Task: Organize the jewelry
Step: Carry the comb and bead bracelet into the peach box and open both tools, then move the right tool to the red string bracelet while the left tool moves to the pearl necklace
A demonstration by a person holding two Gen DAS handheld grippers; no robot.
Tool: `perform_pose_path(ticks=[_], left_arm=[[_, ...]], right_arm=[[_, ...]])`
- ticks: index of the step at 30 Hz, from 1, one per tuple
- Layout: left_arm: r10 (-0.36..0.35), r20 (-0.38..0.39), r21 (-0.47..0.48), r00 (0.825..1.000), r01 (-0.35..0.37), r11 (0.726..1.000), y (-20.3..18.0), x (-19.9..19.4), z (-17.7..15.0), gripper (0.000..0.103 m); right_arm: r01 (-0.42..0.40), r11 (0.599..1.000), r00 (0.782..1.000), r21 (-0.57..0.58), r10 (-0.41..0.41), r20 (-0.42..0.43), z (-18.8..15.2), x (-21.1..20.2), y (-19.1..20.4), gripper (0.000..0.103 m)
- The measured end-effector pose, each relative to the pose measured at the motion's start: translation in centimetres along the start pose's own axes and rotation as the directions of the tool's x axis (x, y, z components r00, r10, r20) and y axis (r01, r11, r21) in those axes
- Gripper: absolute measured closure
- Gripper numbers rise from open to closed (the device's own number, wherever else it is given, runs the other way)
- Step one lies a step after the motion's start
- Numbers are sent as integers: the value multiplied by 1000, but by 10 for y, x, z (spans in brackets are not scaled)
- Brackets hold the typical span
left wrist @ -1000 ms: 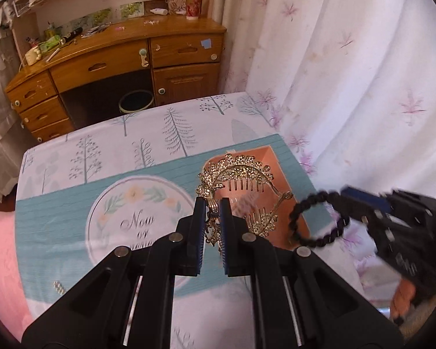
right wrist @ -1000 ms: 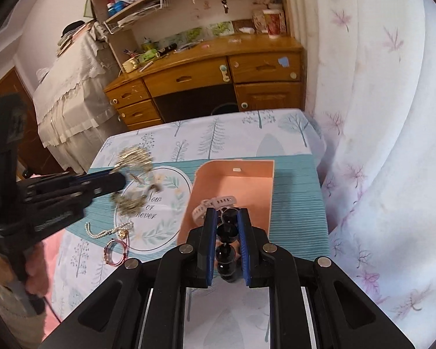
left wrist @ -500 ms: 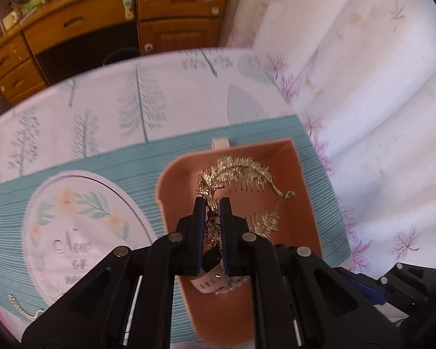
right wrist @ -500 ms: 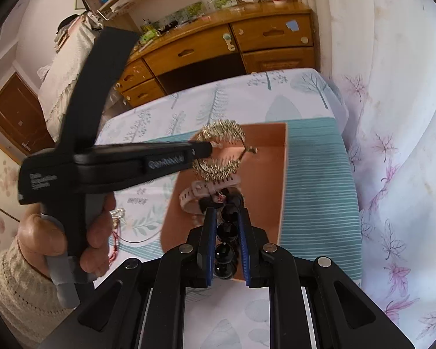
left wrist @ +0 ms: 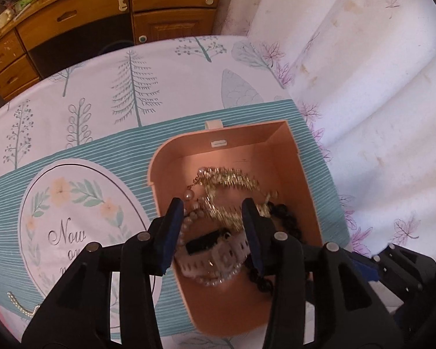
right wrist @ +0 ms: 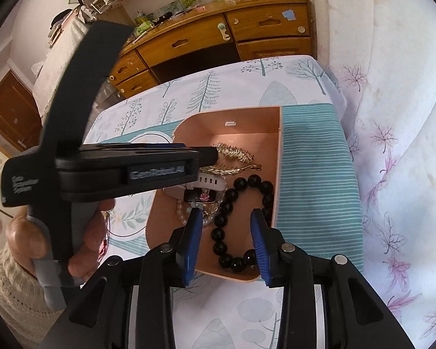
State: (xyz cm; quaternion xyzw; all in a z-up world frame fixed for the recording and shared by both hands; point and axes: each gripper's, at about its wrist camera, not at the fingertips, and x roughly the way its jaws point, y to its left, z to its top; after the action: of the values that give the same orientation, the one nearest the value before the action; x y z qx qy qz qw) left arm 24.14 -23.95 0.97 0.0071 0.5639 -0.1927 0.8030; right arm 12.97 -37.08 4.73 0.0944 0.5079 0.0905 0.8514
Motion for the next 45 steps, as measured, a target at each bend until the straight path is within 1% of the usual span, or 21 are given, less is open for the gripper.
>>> perform_pose_path(ticks=[5,10,18,23,27,29,34,39,44,45], left_arm=[[6,36,14,999,-6,1000,2,-31,-13,64],[12,50,15,999,-13,1000,11,-58,-32,64],[52,76,19,996,-53,998,33,-103,-72,64],[78,97,1,992,-79,997,50,-124,-96,64],[141,109,-11,984,-140,990,60,-133,-114,64],[155,106,-16,982,-154,988,65,-135,-122,64],[168,101,-33,981,-165,986,78,-139,-138,64],[186,101,-57,977,-181,982,98,-146,-154,64],[189,92,-115,978,-178,977,136,-153,-172,64],[194,91,-137,977,-181,974,148,-156,-177,64]], right_arm=[[-3,1000,1000,-1,3,-2,-6,-5,2,69],[-4,1000,1000,-29,4,-9,-14,-17,14,69],[-6,995,1000,-97,3,-24,-29,-29,46,69],[-9,991,1000,-133,6,-26,-37,-36,68,69],[-12,988,999,-154,7,-34,-41,-37,81,69],[-10,986,999,-166,4,-36,-43,-37,87,69],[-12,977,999,-212,2,-49,-50,-37,109,69],[-30,966,998,-257,12,-68,-52,-29,138,69],[-61,955,993,-290,30,-110,-53,-13,167,69],[-66,953,993,-295,33,-117,-52,-10,171,69]])
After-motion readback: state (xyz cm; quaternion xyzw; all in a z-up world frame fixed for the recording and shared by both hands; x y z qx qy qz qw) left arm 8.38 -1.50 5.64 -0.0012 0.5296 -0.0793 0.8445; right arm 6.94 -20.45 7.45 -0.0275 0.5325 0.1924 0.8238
